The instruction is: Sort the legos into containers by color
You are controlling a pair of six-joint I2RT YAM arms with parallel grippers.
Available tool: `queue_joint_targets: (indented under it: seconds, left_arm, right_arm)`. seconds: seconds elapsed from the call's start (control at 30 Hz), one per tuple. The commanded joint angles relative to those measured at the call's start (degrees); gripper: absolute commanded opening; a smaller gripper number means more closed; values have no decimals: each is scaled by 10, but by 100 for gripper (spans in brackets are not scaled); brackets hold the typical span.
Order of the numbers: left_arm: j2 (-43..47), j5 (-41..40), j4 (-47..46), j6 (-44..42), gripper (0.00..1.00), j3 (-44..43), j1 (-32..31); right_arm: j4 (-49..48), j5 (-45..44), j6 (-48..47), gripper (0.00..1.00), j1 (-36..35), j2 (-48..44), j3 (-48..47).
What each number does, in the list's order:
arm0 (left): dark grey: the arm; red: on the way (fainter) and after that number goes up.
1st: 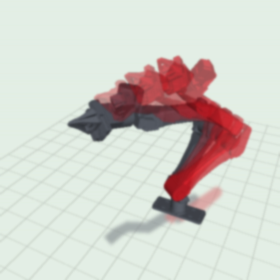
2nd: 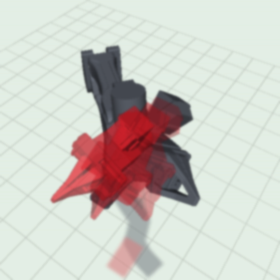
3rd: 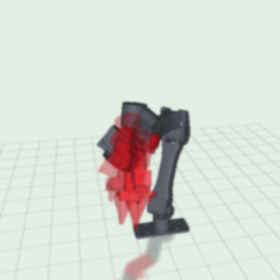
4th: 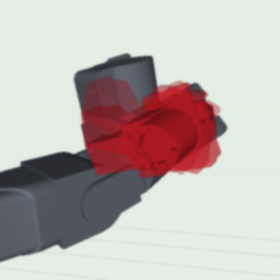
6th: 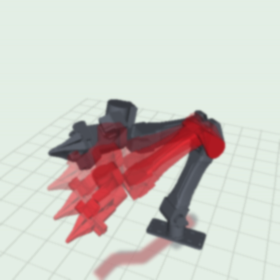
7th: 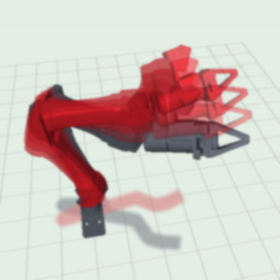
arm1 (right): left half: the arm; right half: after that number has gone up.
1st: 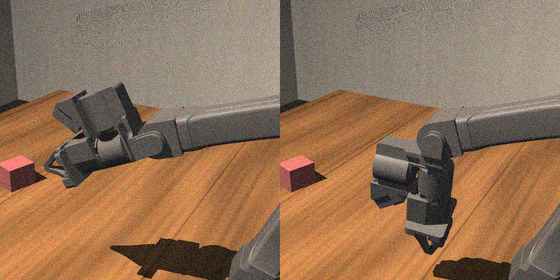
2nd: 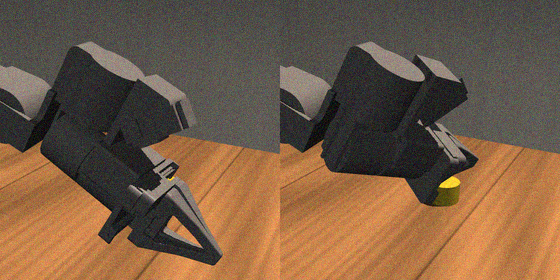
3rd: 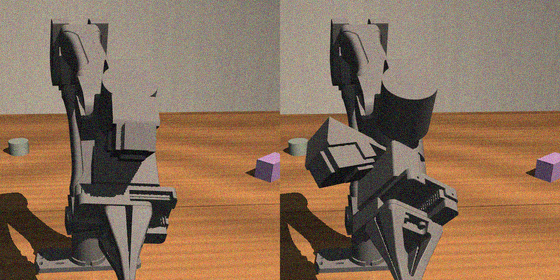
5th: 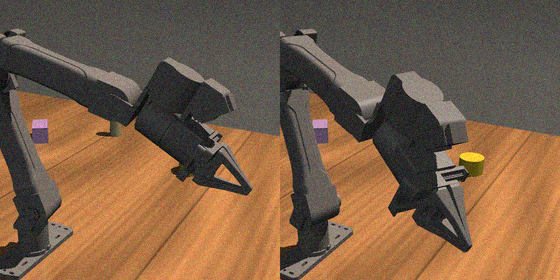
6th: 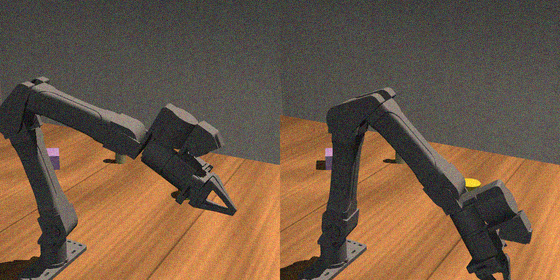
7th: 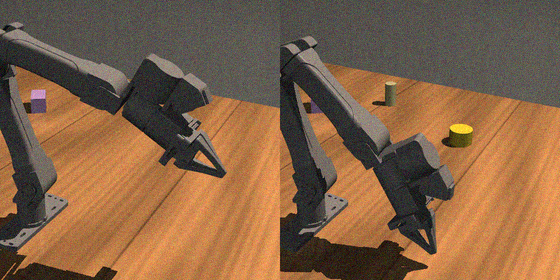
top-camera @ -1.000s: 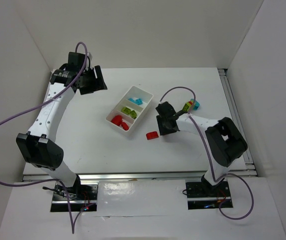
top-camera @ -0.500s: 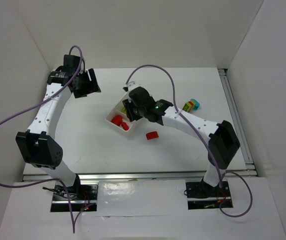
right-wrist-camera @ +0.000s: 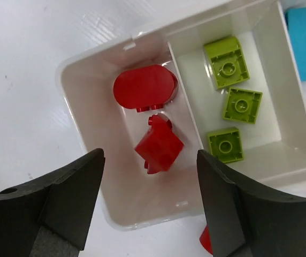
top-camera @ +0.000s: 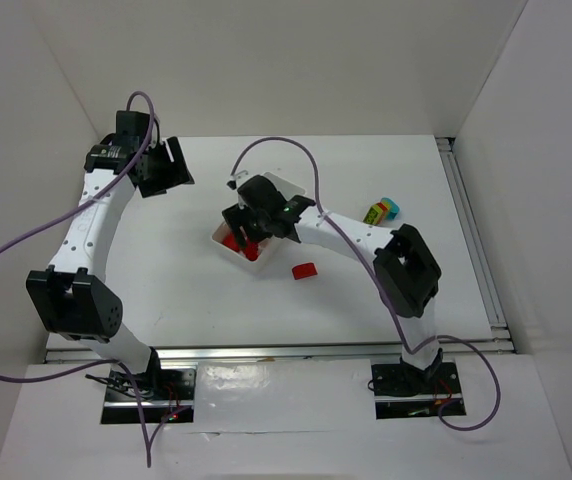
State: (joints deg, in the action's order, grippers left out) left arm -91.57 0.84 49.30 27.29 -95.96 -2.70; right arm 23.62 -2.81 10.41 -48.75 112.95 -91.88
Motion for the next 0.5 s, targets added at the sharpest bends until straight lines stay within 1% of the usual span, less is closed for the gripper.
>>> queue_joint_targets:
  seconds: [0.0,0.07,0.1,0.13,0.17,0.2,0.23,0.27,0.33,0.4,0.47]
  left_arm:
    - [19,7,-8,-4,79,-4,2]
    - [14,15,-8,-4,79,-4,2]
    - [14,15,-8,-4,79,-4,2]
    - [14,15,-8,-4,79,-4,2]
    - [14,15,-8,-4,79,-4,2]
    - [14,15,-8,-4,79,-4,2]
    - [19,10,-8,-9,79,-4,2]
    - [19,10,-8,-9,79,-4,2]
    - [19,10,-8,-9,79,-4,2]
    - [14,10,-13,-9,79,-4,2]
    - [14,17,-13,-9,79,-4,2]
  right_arm:
    - [-10,-18,2,78,-4,-67,5]
    - [-10,-68,15,78,1,-94,40]
    - [-10,-83,36,78,7,-129,57]
    - [-20,-98,52,75,7,-151,100]
    - [-28,-117,67,66,22,-176,129]
    - [-37,-125,99,64,28,-203,160]
    - [-53,-130,113,64,38,-255,222]
    - [-53,-135,123,64,38,-277,250]
    - [-48,-135,139,71,44,-311,303]
    - [-10,-135,162,79,45,-311,318]
    - [-5,-121,162,81,45,-311,340]
